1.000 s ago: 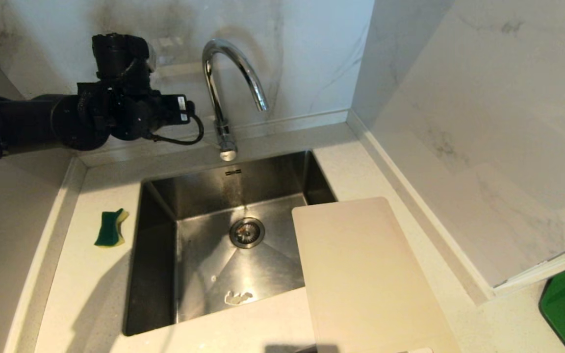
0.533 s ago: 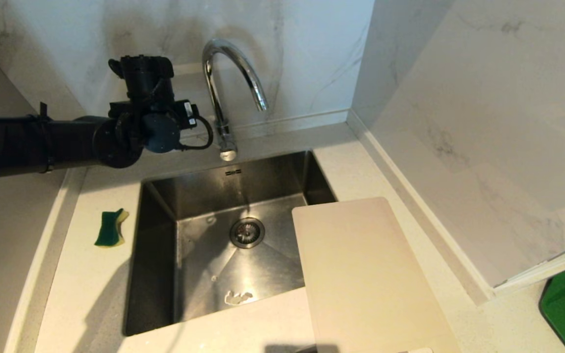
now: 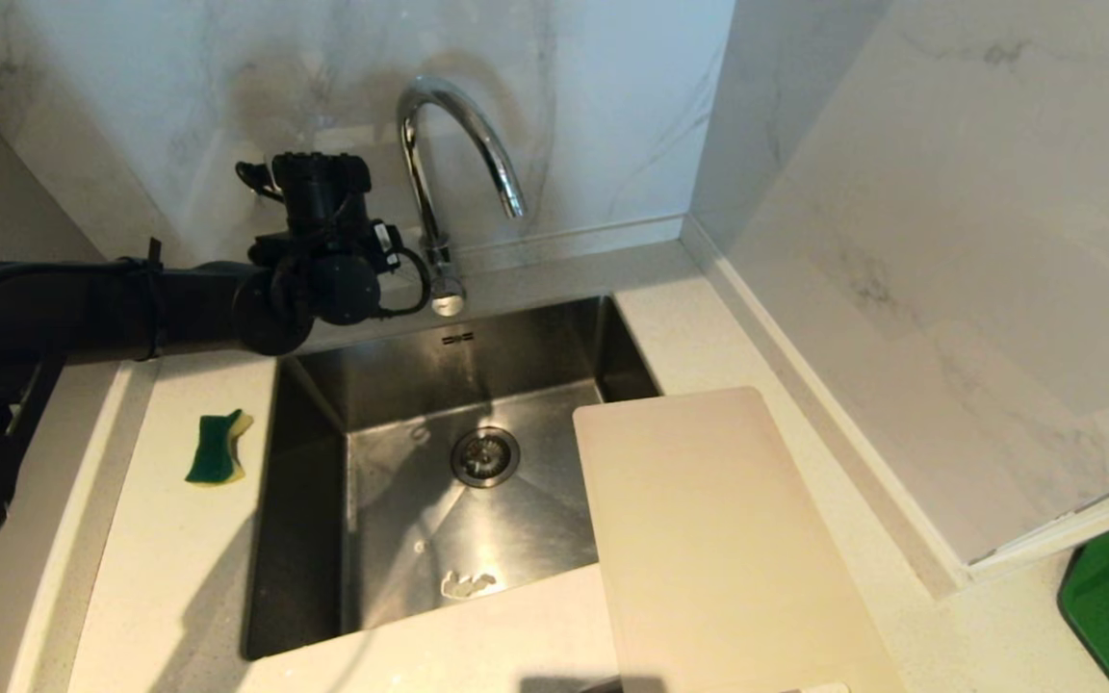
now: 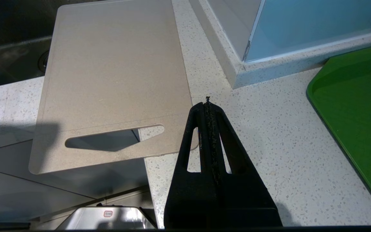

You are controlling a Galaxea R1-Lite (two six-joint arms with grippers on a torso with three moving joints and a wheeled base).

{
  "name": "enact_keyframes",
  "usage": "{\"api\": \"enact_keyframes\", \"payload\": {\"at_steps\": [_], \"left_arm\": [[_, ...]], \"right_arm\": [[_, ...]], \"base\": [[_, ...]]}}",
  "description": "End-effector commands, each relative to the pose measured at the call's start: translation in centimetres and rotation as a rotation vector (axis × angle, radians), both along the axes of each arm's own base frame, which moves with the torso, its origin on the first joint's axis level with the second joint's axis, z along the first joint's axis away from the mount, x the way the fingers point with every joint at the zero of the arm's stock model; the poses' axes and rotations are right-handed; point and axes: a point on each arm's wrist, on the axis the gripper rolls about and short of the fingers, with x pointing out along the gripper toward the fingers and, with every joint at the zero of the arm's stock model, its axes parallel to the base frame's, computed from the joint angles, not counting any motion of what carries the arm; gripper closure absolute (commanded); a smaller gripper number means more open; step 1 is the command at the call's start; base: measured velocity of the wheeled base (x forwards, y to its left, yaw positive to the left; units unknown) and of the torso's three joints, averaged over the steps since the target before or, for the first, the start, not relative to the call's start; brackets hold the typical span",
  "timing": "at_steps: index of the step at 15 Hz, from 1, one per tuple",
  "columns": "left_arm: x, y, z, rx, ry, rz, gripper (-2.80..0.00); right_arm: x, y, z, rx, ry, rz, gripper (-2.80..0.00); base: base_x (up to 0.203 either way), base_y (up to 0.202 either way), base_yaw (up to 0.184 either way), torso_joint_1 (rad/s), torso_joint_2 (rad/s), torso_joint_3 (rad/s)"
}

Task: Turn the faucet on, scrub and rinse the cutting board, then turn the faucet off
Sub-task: Turn on the tap

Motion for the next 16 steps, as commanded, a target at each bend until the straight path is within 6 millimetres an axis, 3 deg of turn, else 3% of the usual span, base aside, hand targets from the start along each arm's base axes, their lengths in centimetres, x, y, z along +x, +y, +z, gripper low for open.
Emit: {"api": "enact_keyframes", "payload": {"at_steps": [1,6,16], "left_arm": [[0.5,-0.8,-1.3,-0.007,0.017,-0.005,-2.80],[1.7,-1.9,-4.2,-0.017,0.052,-0.018,-2.80],[2.7,-2.4,-6.1,-0.053,0.027,-0.009,-2.80]], "right_arm": [[0.0,0.0,0.0,0.001,0.001,0.000,0.00],[0.0,0.0,0.0,0.001,0.001,0.000,0.00],[0.0,0.0,0.0,0.001,0.001,0.000,0.00]], "base": [[0.000,0.000,0.000,0.000,0.00,0.000],[0.000,0.000,0.000,0.000,0.00,0.000],[0.000,0.000,0.000,0.000,0.00,0.000]]}}
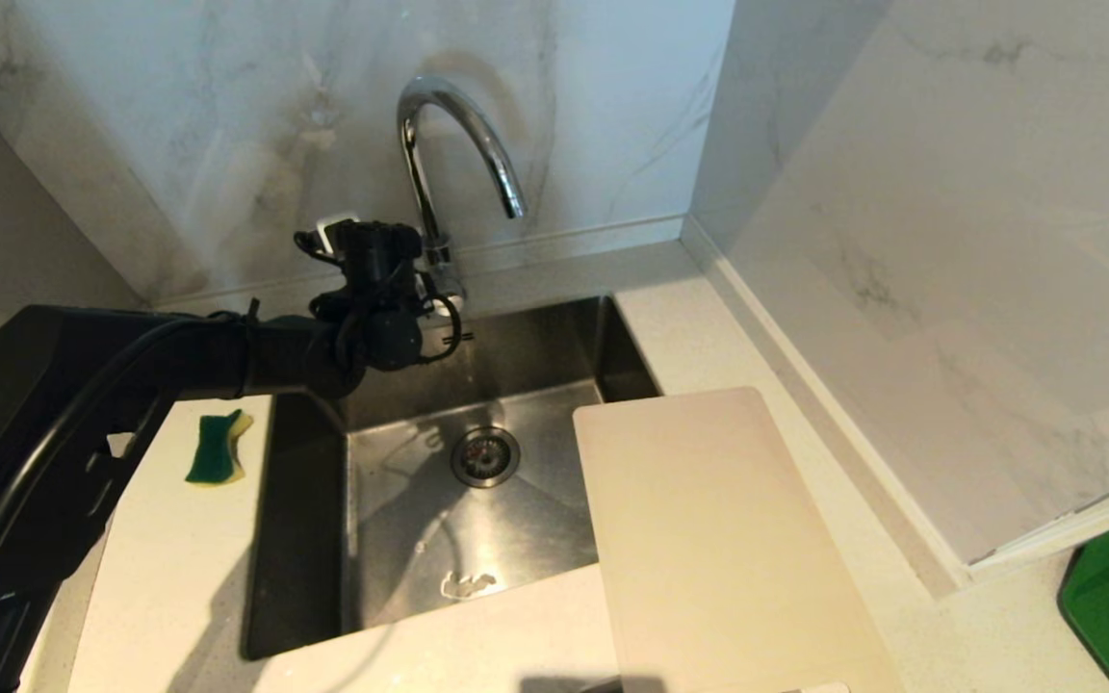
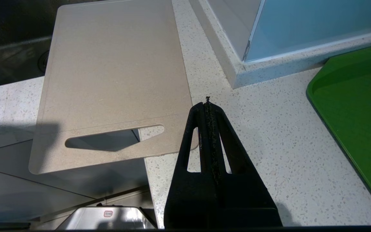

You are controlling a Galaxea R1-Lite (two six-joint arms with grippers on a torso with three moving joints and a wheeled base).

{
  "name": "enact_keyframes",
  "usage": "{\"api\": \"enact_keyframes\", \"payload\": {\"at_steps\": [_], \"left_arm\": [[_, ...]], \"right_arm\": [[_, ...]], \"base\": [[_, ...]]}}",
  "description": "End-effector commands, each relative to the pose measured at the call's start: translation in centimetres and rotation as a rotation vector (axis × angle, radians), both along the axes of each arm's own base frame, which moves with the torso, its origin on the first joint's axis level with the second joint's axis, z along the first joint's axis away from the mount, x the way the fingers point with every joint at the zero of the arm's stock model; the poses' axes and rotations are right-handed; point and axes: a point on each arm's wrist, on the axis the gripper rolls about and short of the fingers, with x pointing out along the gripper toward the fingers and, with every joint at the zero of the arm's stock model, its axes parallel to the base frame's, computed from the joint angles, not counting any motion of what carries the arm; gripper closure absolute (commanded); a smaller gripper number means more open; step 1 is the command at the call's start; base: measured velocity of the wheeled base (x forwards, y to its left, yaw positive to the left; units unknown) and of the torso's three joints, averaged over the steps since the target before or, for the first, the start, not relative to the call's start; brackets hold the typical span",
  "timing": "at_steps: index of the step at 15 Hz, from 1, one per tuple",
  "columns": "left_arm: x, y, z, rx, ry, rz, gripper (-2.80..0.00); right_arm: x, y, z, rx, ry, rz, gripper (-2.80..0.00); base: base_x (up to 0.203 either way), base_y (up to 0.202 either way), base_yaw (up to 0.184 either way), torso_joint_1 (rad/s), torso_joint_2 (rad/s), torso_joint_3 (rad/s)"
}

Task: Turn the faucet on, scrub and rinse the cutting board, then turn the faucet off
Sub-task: Turn on the tap

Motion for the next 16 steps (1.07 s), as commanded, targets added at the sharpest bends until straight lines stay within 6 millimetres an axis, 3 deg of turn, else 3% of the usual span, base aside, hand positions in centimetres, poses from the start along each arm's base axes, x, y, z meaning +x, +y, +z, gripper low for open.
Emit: {"api": "enact_keyframes", "payload": {"at_steps": [1,9,16], "left_arm": [[0.4,-0.2,-1.0,0.000,0.000,0.016,-2.80],[1.0,-0.9,-2.5,-0.001,-0.017,0.040,-2.80],[2.4,0.4,-4.0,-0.017,-0.057,0.095,-2.80]], "right_arm": [[0.0,0.0,0.0,0.000,0.000,0.000,0.00],[0.0,0.0,0.0,0.000,0.000,0.000,0.00],[0.0,0.0,0.0,0.000,0.000,0.000,0.00]], "base": [[0.000,0.000,0.000,0.000,0.00,0.000],[0.000,0.000,0.000,0.000,0.00,0.000],[0.000,0.000,0.000,0.000,0.00,0.000]]}}
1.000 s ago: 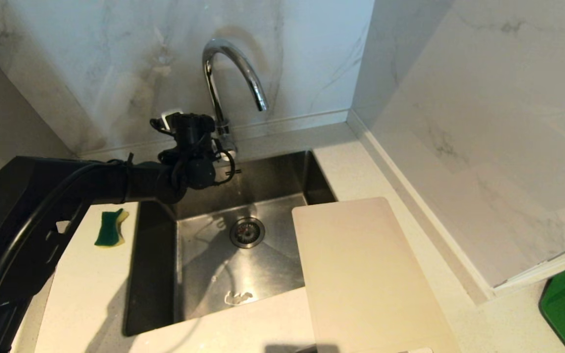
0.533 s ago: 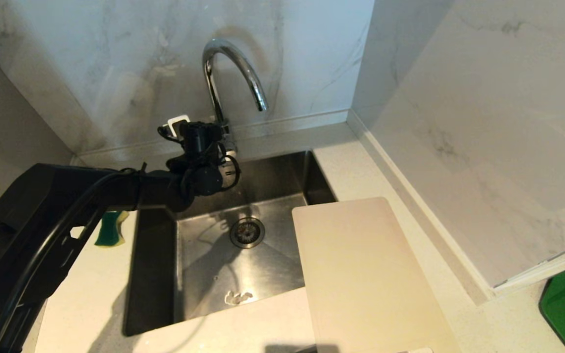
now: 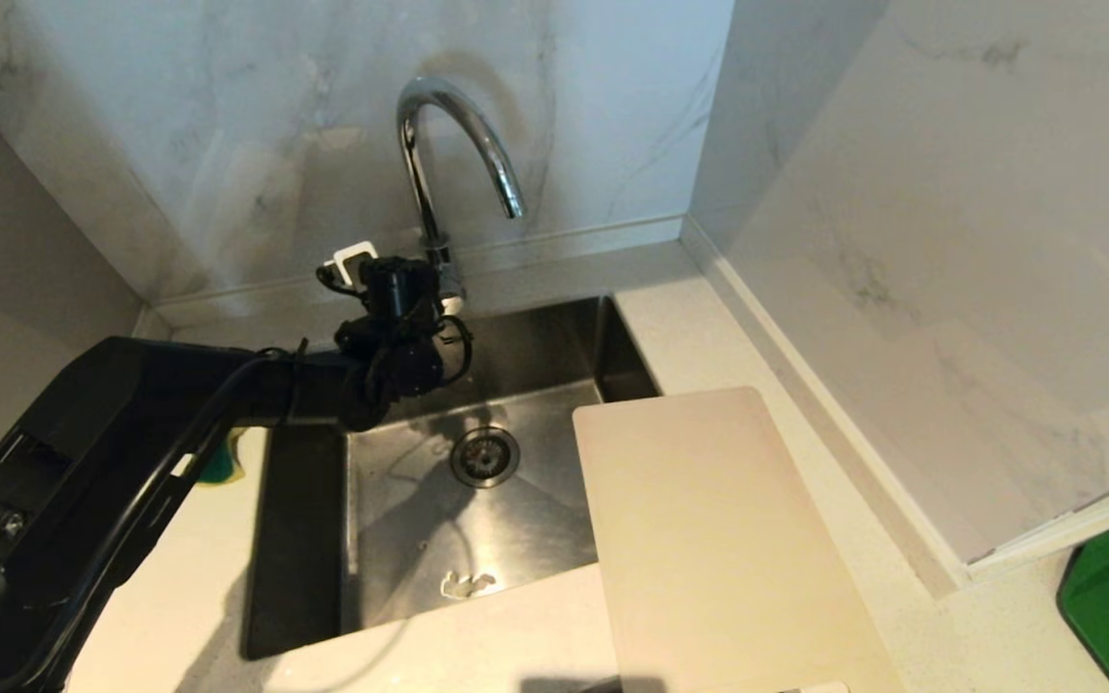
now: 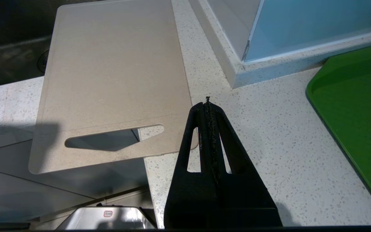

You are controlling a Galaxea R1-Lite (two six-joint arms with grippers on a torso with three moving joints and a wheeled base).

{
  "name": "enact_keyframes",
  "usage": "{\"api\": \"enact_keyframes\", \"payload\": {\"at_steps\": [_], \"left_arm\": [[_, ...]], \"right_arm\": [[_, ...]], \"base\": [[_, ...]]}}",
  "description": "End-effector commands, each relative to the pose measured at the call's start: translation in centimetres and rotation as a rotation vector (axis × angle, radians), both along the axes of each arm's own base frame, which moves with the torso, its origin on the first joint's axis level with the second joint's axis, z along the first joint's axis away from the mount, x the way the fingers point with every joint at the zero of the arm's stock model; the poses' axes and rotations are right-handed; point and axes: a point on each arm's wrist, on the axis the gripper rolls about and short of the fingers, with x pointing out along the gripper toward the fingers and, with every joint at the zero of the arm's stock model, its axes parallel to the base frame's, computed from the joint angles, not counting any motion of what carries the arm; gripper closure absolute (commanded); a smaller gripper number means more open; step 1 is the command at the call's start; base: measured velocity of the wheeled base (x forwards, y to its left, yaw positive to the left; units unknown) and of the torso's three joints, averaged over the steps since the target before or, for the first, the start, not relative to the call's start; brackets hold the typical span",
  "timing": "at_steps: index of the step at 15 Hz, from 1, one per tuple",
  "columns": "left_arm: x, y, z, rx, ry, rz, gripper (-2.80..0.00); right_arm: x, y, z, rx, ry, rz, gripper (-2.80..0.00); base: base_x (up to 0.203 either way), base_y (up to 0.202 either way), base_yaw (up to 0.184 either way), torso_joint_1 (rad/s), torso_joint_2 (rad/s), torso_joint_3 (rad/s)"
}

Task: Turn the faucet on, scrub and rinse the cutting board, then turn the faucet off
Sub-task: Turn on the tap

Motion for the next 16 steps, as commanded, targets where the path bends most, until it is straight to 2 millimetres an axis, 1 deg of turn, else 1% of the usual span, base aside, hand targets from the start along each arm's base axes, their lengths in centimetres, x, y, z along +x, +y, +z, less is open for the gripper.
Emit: {"api": "enact_keyframes", "payload": {"at_steps": [1,5,13,16], "left_arm": [[0.6,0.7,-0.6,-0.003,-0.008,0.020,-2.80],[0.9,1.6,-0.3,-0.010,-0.024,0.038,-2.80],[0.5,1.6,0.8,-0.020,-0.044,0.031,-2.80],[-0.2,1.6,2.4,-0.033,-0.072,0.025,-2.80]], "right_arm": [[0.0,0.0,0.0,0.001,0.001,0.000,0.00],[0.0,0.0,0.0,0.001,0.001,0.000,0.00],[0.0,0.0,0.0,0.001,0.001,0.000,0.00],[0.0,0.0,0.0,0.001,0.001,0.000,0.00]], "base": [[0.000,0.000,0.000,0.000,0.00,0.000],[0.000,0.000,0.000,0.000,0.00,0.000],[0.000,0.000,0.000,0.000,0.00,0.000],[0.000,0.000,0.000,0.000,0.00,0.000]]}}
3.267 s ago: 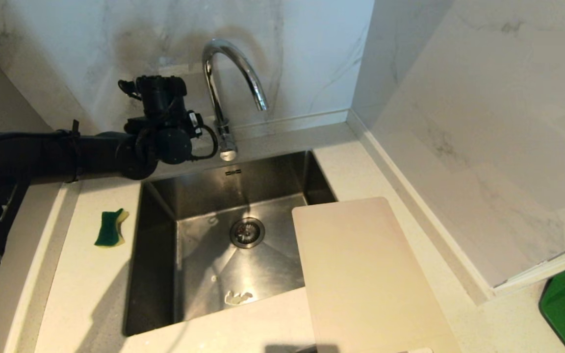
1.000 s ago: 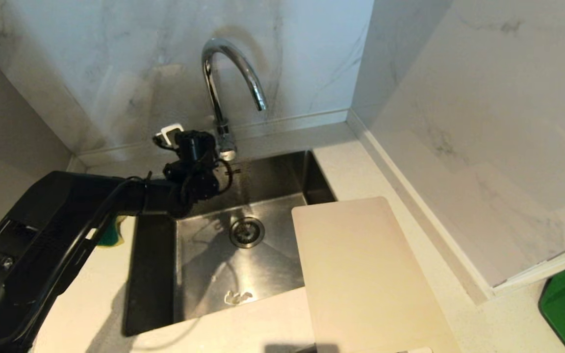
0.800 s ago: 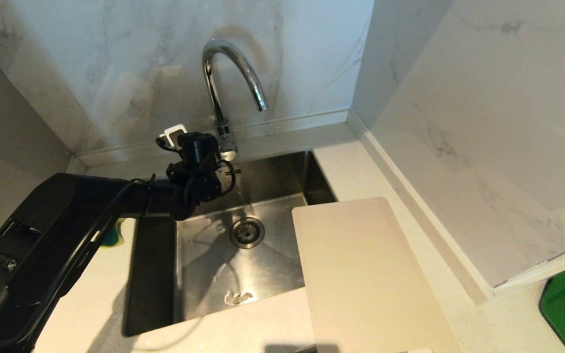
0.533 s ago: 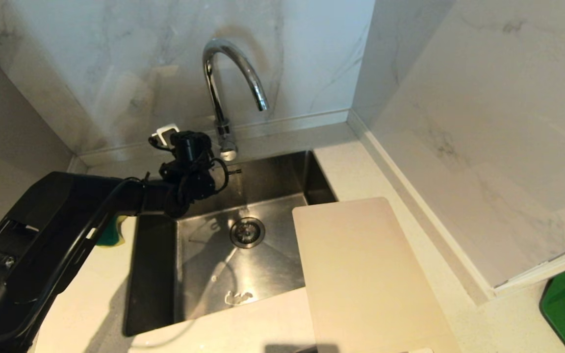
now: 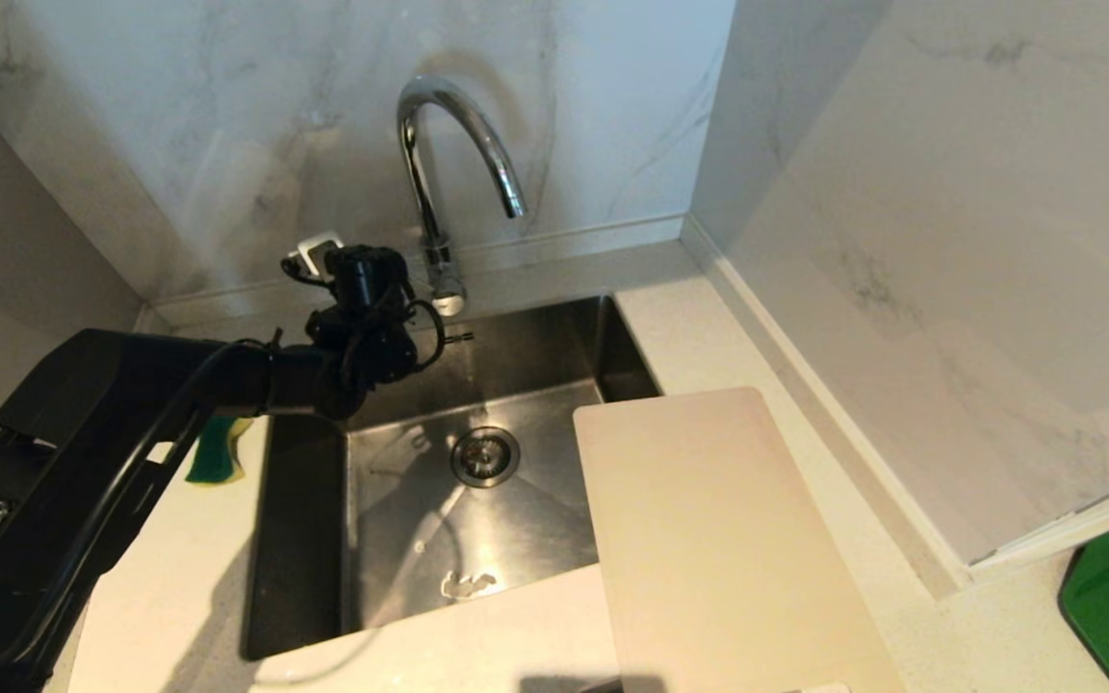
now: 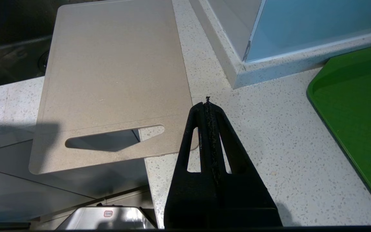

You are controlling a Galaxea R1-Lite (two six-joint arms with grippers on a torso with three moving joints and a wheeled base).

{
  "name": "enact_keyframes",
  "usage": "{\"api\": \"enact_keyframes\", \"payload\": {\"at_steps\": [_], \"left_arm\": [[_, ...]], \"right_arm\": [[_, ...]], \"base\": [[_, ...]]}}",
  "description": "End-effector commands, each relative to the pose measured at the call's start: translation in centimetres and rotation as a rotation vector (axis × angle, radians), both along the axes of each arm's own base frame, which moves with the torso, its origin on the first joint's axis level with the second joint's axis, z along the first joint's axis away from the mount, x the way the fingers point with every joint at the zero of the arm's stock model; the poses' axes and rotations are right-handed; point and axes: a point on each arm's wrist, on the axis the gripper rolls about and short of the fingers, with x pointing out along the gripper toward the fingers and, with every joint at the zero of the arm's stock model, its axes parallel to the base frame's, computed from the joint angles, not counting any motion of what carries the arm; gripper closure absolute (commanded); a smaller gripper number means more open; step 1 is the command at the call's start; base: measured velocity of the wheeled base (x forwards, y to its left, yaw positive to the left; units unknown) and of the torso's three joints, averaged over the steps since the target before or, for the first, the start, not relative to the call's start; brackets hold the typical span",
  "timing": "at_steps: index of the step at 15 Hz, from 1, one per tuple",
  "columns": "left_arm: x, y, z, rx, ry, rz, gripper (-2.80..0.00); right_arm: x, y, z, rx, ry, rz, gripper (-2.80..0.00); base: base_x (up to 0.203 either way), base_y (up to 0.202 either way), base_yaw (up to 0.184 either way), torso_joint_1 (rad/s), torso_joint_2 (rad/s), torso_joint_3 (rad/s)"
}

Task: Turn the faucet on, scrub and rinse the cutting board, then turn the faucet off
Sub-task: Turn on the tap

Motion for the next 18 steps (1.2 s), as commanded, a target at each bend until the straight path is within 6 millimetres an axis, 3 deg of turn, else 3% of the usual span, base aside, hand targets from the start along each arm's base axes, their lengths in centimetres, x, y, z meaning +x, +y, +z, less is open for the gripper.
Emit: {"api": "enact_keyframes", "payload": {"at_steps": [1,5,7,12,18], "left_arm": [[-0.8,0.0,2.0,-0.018,-0.038,-0.002,-2.80],[-2.4,0.4,5.6,-0.047,-0.106,-0.009,-2.80],[-2.9,-0.3,6.1,-0.053,-0.117,-0.033,-2.80],[-3.3,-1.3,6.0,-0.054,-0.117,-0.061,-2.80],[-2.3,-2.6,3.1,-0.034,-0.068,-0.076,-2.80]], "right_arm": [[0.0,0.0,0.0,0.000,0.000,0.000,0.00],[0.0,0.0,0.0,0.000,0.000,0.000,0.00],[0.0,0.0,0.0,0.000,0.000,0.000,0.00],[0.0,0.0,0.0,0.000,0.000,0.000,0.00],[0.0,0.0,0.0,0.000,0.000,0.000,0.00]], "base": [[0.000,0.000,0.000,0.000,0.00,0.000],[0.000,0.000,0.000,0.000,0.00,0.000],[0.000,0.000,0.000,0.000,0.00,0.000],[0.000,0.000,0.000,0.000,0.00,0.000],[0.000,0.000,0.000,0.000,0.00,0.000]]}}
